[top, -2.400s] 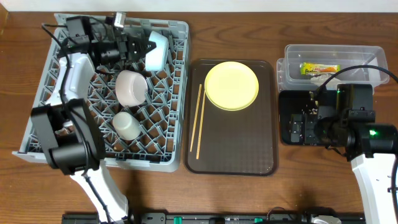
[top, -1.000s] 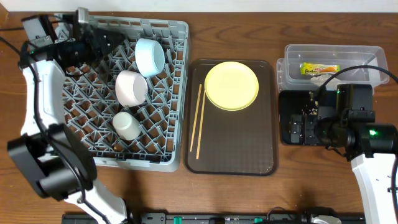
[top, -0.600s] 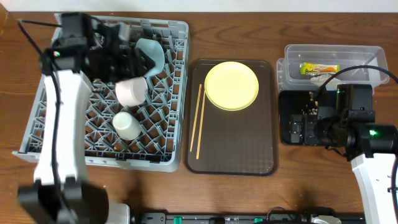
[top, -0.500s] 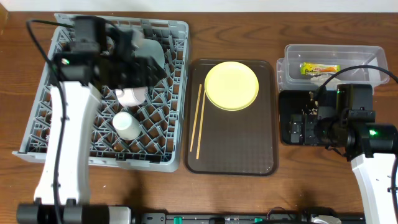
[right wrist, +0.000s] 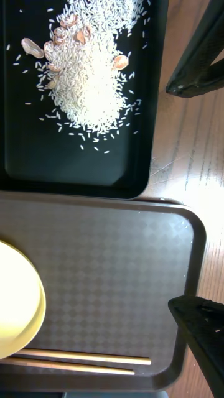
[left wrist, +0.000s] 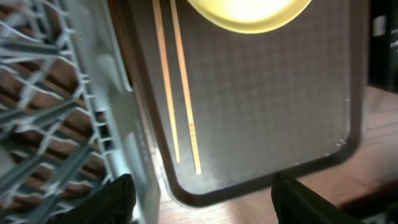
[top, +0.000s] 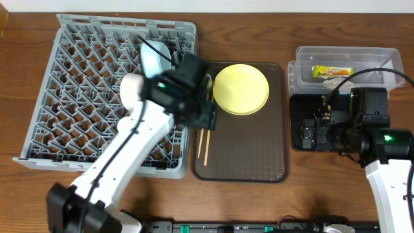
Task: Sort waste into correct bins and load items into the dishwasher
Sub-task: 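Reach the left gripper to the chopsticks on the brown tray and grasp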
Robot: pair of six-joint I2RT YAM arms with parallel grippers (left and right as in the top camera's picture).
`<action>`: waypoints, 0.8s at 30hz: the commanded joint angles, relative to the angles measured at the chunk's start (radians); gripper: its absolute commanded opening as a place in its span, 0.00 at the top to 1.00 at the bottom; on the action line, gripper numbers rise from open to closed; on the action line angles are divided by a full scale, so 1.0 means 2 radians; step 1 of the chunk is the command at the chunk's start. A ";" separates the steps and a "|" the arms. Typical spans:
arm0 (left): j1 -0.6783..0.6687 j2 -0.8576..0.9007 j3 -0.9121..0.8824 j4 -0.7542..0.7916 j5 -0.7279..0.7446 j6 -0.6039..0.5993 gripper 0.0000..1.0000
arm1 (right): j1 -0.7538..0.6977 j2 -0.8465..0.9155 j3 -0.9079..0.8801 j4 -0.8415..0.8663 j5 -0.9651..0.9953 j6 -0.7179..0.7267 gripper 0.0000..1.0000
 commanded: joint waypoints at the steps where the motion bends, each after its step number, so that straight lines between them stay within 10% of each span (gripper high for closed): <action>1: -0.021 0.015 -0.035 0.030 -0.025 -0.044 0.29 | -0.006 0.000 0.009 -0.002 0.002 0.003 0.01; 24: -0.076 0.152 -0.075 0.135 -0.042 -0.046 0.27 | -0.006 0.000 0.009 -0.002 0.002 0.003 0.01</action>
